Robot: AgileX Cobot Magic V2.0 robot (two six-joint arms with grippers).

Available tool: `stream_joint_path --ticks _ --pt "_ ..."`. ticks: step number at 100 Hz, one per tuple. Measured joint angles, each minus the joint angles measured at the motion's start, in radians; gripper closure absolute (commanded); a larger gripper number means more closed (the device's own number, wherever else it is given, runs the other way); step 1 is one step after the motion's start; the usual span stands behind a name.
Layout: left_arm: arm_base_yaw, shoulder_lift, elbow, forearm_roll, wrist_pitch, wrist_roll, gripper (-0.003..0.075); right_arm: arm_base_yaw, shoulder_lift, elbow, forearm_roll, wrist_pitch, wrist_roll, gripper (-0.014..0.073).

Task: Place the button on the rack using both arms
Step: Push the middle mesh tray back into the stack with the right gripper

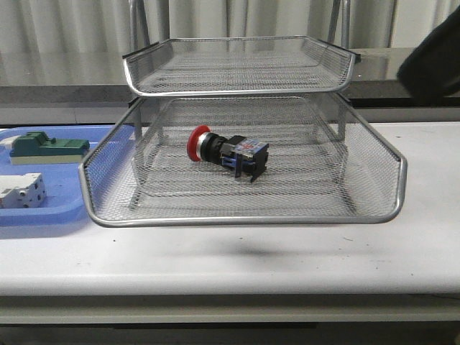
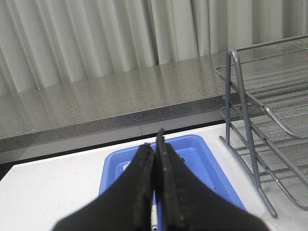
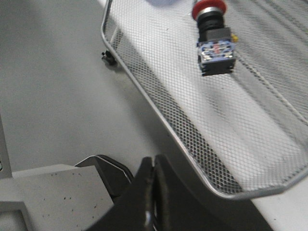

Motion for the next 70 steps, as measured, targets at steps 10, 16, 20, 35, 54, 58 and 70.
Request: stream_joint_path --ticks 10,16,20,35,54,58,70 --pt "0.0 0.0 0.0 0.0 0.0 0.0 0.074 0.074 0.059 0.0 -0.04 -0.03 -0.006 0.0654" --pt "0.0 0.0 0.0 0.0 0.0 0.0 0.074 0.113 0.089 0.0 -0.074 -0.045 -0.006 0.0654" --pt "0.0 0.0 0.0 0.0 0.0 0.0 0.074 0.14 0.112 0.0 -0.087 -0.057 -0.006 0.0654" --pt "0.0 0.0 0.0 0.0 0.0 0.0 0.074 0.209 0.184 0.0 -0.111 -0.083 -0.008 0.0654" --pt "0.0 0.0 0.0 0.0 0.0 0.0 0.074 0.235 0.256 0.0 -0.117 -0.129 -0.008 0.0654" --pt "0.0 0.0 0.0 0.0 0.0 0.0 0.074 0.238 0.268 0.0 -0.117 -0.144 -0.008 0.0654" --pt "0.0 0.0 0.0 0.0 0.0 0.0 0.074 0.261 0.308 0.0 -0.117 -0.191 -0.008 0.0654"
